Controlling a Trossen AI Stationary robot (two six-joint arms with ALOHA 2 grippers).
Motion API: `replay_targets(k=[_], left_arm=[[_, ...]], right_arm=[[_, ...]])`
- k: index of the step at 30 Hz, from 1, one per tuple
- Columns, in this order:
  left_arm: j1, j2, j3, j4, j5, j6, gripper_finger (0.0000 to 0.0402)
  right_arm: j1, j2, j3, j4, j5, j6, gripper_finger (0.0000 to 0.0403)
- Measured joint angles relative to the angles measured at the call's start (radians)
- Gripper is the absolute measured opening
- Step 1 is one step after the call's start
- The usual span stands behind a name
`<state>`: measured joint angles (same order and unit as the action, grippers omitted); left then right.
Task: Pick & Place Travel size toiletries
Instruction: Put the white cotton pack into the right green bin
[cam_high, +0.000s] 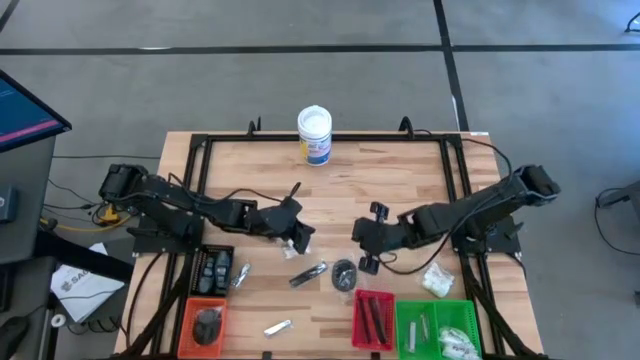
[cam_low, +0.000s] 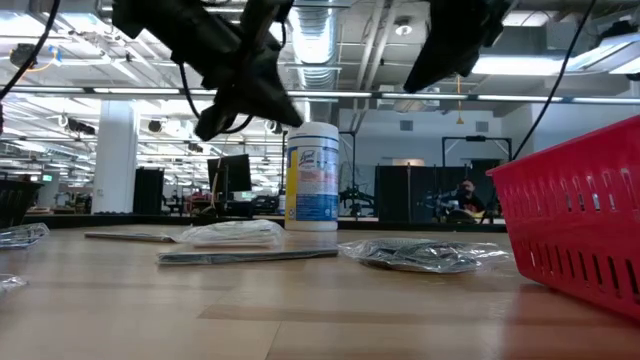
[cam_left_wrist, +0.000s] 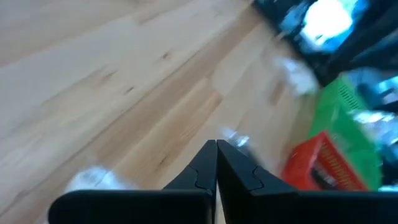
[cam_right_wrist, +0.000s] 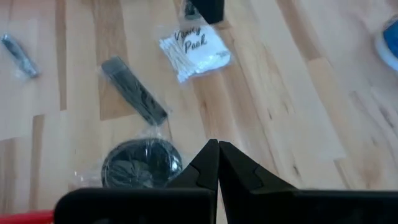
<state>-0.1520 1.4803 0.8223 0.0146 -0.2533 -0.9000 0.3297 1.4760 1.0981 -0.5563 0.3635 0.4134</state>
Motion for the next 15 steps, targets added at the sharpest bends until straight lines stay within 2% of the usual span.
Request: replay_targets(k=[7,15], left_arm=[[0.009,0.000,0.000,-0.262,0.106,-0.014,0.0000],[0.010,0.000,0.000,-0.469,0.122,-0.168,0.0000]], right_arm=[[-0.100,-0.044,-0.094,0.120,-0.145,-0.021,0.0001],[-0.182,-0.049,-0.116,0.167,-0.262,-0.005,0.0001]])
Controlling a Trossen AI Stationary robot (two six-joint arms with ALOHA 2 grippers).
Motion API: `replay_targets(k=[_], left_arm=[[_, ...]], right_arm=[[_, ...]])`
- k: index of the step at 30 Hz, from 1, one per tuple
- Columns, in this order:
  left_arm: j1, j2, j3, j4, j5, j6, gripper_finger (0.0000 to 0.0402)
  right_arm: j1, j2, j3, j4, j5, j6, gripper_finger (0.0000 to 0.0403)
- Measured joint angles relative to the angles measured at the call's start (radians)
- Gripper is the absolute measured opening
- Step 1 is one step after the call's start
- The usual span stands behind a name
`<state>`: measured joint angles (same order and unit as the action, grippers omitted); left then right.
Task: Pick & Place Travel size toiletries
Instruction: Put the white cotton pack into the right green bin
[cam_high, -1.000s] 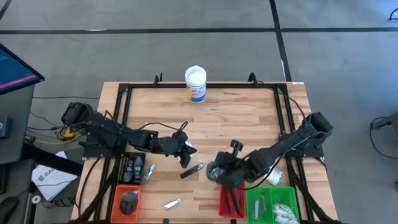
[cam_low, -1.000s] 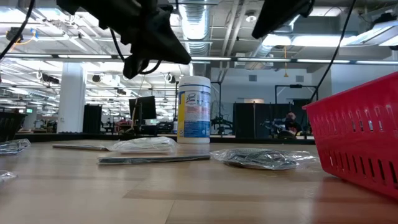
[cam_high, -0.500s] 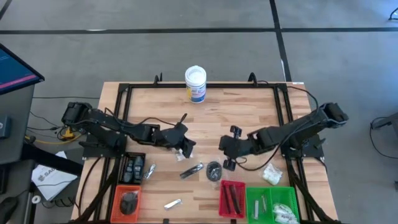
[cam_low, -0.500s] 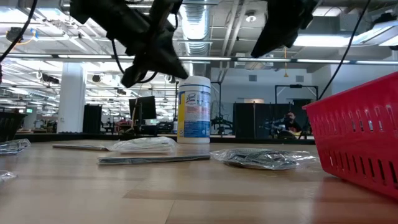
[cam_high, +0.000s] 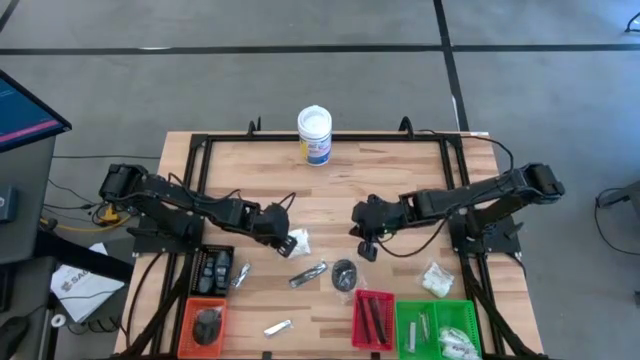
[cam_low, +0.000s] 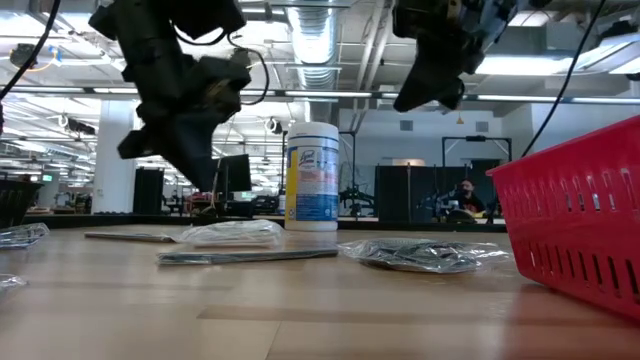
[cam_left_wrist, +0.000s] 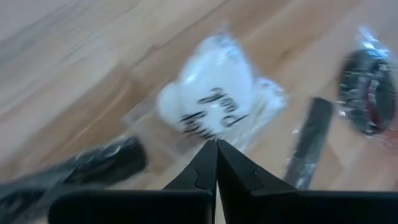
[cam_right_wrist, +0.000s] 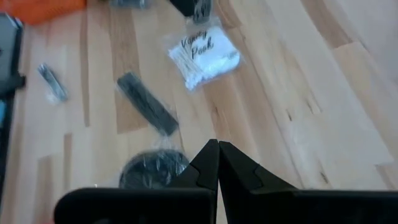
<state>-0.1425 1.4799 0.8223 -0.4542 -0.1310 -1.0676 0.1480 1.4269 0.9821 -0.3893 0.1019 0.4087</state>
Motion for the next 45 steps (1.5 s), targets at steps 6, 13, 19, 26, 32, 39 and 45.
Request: replay_targets(k=[6,13,19,26,32,39,45], left_arm=[[-0.003,0.000,0.000,-0.086,0.007,-0.090,0.0000],[0.005,0.000,0.000,-0.154,-0.036,-0.145,0.0000],[0.050,0.008,-0.001,-0.148,-0.070,-0.122,0.0000],[0.174,0.031,-0.001,-0.085,-0.066,0.029,0.0000],[0.221,0.135,-0.001,-0.042,0.101,0.090,0.0000],[0.114,0.181,0.003,-0.024,0.125,0.012,0.0000],[-0.001,0.127,-0.002,0.012,0.226,-0.116,0.0000]], right_arm=[[-0.055,0.000,0.000,0.060,-0.046,0.008,0.0001],[-0.075,0.000,0.000,0.071,-0.064,0.011,0.0001],[-0.053,0.000,0.000,0.072,-0.068,0.026,0.0001],[-0.029,0.000,0.001,0.081,-0.068,0.029,0.0001],[-0.020,0.001,0.001,0.080,-0.068,0.050,0.0001],[0.009,0.001,0.002,0.076,-0.068,0.064,0.0001],[0.030,0.001,0.002,0.076,-0.067,0.063,0.0001]])
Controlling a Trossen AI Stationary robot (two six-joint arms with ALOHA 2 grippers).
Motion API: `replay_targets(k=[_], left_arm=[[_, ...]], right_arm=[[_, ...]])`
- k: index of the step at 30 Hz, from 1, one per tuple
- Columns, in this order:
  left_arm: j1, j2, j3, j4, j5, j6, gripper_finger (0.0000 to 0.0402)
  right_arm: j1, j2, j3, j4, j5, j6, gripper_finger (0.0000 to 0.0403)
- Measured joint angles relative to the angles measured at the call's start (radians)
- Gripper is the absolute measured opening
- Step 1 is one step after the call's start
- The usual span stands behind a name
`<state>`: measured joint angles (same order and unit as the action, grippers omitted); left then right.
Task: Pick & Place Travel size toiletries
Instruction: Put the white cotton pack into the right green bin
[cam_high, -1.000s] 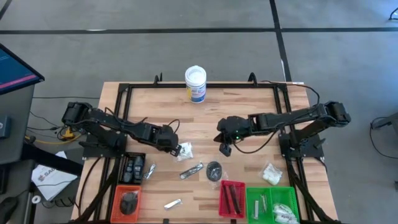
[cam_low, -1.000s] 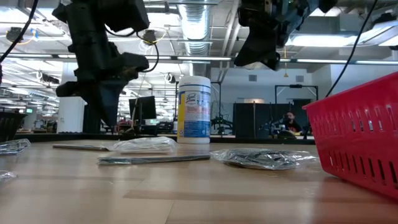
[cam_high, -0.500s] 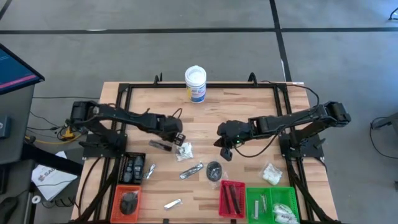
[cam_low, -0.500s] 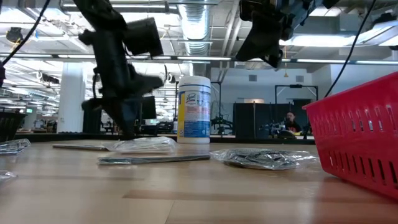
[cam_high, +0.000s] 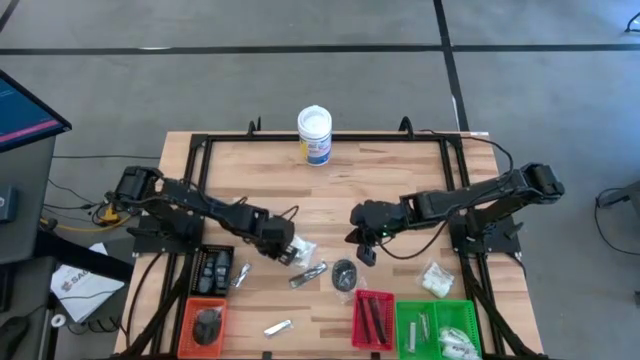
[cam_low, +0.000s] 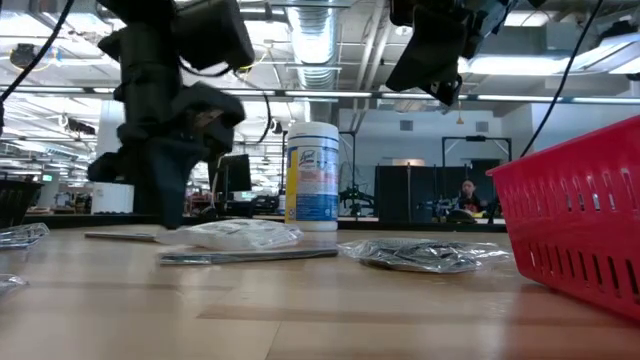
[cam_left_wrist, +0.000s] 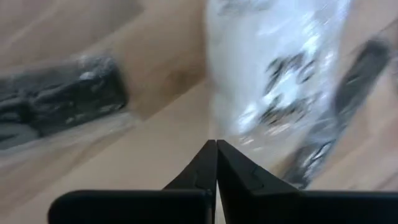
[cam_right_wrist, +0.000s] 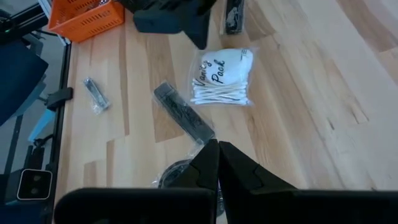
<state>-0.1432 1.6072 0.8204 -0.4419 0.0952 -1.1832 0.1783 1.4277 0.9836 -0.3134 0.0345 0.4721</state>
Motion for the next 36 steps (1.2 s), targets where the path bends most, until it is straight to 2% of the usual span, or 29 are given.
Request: replay_targets(k=[4,8,24,32,36], left_arm=[[-0.060,0.000,0.000,0.093,0.017,-0.008,0.0000],[-0.099,0.000,0.000,0.174,-0.045,-0.004,0.0000],[0.001,0.122,0.004,0.318,-0.035,0.105,0.0000],[0.072,0.199,0.003,0.630,-0.011,0.109,0.0000],[0.079,0.188,0.004,0.759,-0.031,0.184,0.0000]], right_arm=[[-0.001,0.000,0.000,0.000,0.000,-0.001,0.0001],[-0.003,0.000,0.000,0.000,0.000,-0.003,0.0001],[0.006,0.000,0.000,-0.015,0.000,-0.001,0.0001],[0.006,0.000,0.000,-0.024,0.000,0.007,0.0001],[0.006,0.000,0.000,-0.024,0.000,0.008,0.0001]])
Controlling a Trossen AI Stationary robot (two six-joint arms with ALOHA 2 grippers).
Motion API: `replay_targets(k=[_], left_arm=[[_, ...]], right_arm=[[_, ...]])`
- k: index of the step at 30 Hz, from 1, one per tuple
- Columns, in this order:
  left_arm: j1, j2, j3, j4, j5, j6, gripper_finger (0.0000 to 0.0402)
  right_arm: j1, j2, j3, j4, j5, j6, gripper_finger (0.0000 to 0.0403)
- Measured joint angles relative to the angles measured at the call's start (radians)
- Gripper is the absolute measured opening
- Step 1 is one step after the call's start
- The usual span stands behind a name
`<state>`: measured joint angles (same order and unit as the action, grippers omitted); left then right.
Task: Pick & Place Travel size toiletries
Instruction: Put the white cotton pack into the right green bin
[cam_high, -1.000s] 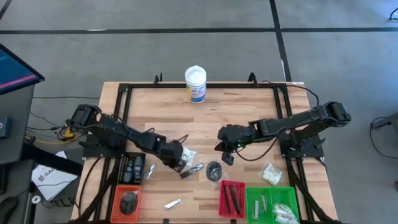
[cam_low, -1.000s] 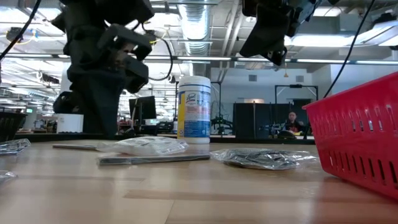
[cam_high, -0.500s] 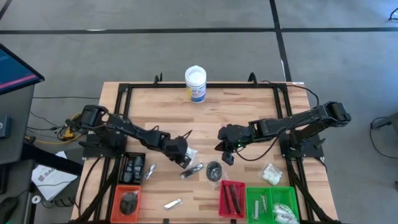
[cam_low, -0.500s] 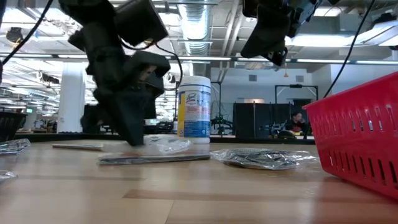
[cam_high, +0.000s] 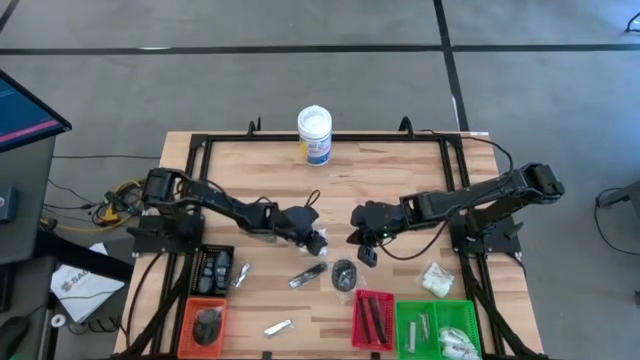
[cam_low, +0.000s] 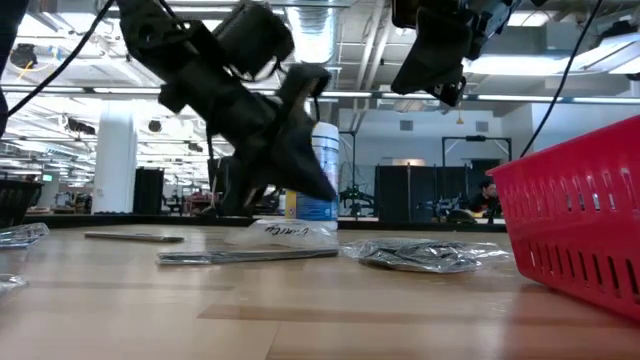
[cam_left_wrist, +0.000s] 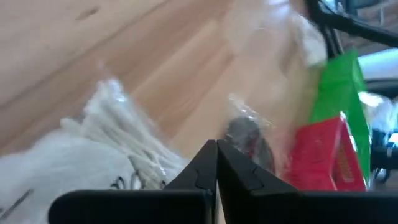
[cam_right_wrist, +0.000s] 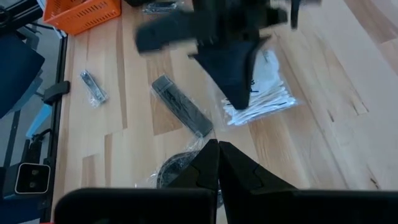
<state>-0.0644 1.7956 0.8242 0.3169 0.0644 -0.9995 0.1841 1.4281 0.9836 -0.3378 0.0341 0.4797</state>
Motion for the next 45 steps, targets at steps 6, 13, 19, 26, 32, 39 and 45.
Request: replay_targets(k=[6,13,19,26,32,39,45], left_arm=[[-0.058,-0.112,0.002,-0.114,-0.064,0.150,0.0000],[-0.210,-0.194,0.050,-0.545,-0.274,0.218,0.0000],[-0.339,-0.163,0.102,-0.635,-0.462,0.333,0.0000],[-0.369,-0.042,0.193,-0.644,-0.508,0.470,0.0000],[-0.372,0.101,0.365,-0.847,-0.522,0.517,0.0000],[-0.378,0.169,0.457,-0.903,-0.533,0.556,0.0001],[-0.375,0.157,0.457,-0.910,-0.519,0.525,0.0027]], right_arm=[[0.000,0.000,0.000,-0.008,0.000,0.000,0.0001],[0.000,0.000,0.000,-0.013,0.000,0.000,0.0001],[0.000,0.000,0.000,-0.017,0.000,-0.005,0.0001],[-0.002,0.000,0.000,-0.021,0.000,-0.008,0.0001],[-0.001,0.000,0.000,-0.022,0.013,-0.008,0.0001],[-0.001,0.000,0.000,-0.024,0.015,-0.008,0.0001],[-0.001,0.000,0.000,-0.029,0.015,-0.008,0.0001]])
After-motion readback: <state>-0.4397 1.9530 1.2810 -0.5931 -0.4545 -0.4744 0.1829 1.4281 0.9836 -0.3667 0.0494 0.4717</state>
